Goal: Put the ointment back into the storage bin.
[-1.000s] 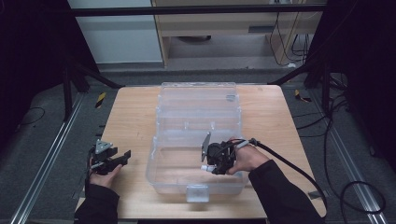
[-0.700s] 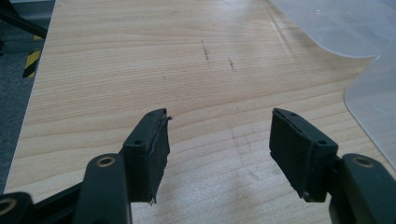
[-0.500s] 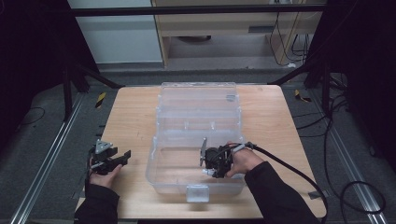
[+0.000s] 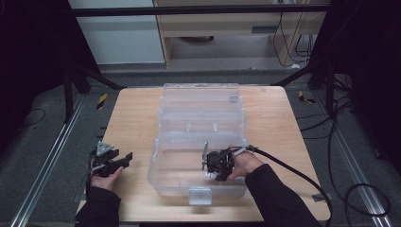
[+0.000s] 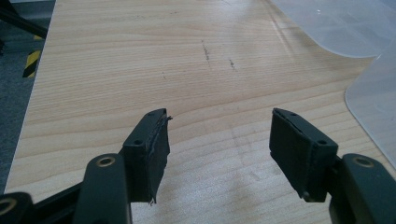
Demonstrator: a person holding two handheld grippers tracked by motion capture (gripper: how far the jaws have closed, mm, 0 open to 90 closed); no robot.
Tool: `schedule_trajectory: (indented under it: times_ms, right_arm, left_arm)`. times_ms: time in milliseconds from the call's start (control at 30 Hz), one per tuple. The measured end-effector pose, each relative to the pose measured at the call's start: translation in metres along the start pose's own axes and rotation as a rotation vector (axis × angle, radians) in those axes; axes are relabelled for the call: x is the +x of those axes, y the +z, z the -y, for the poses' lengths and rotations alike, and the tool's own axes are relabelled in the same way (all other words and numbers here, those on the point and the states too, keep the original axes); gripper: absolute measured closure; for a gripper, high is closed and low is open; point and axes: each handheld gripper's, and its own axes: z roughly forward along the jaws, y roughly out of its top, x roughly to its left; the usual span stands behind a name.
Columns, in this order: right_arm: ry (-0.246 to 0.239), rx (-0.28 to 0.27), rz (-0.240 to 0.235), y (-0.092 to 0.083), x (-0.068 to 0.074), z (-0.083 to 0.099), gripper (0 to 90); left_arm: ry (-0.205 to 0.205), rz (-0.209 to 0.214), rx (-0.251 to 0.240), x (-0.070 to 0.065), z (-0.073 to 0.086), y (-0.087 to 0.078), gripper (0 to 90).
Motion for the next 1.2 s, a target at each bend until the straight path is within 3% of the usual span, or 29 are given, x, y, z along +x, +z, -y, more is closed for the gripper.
schedule_trajectory:
  times_ms: [167,300,633,867,900,1200]
  right_arm:
    - [0.020,0.008,-0.009,0.0031,0.0008,0.0018,69.9]
    - [-0.002,0.018,-0.005,0.0072,-0.0007,0.0042,69.9]
    - [0.024,0.029,-0.015,0.0075,-0.0005,0.0044,69.5]
    - [0.013,0.039,-0.014,0.0095,-0.0016,0.0043,69.1]
    - [0.029,0.045,-0.016,0.0094,-0.0012,0.0047,68.8]
    - [0.035,0.020,-0.011,0.0036,-0.0015,0.0060,67.9]
  left_arm:
    - [0.001,0.001,0.002,-0.0001,0.0000,0.0002,37.3]
    - [0.002,0.001,0.003,-0.0002,0.0000,0.0003,37.3]
    - [0.003,0.002,0.004,-0.0003,0.0001,0.0004,37.2]
    - [0.003,0.002,0.004,-0.0002,0.0001,0.0005,37.2]
    - [0.003,0.002,0.004,-0.0002,0.0001,0.0005,37.2]
    - [0.004,0.002,0.006,-0.0003,0.0001,0.0005,37.1]
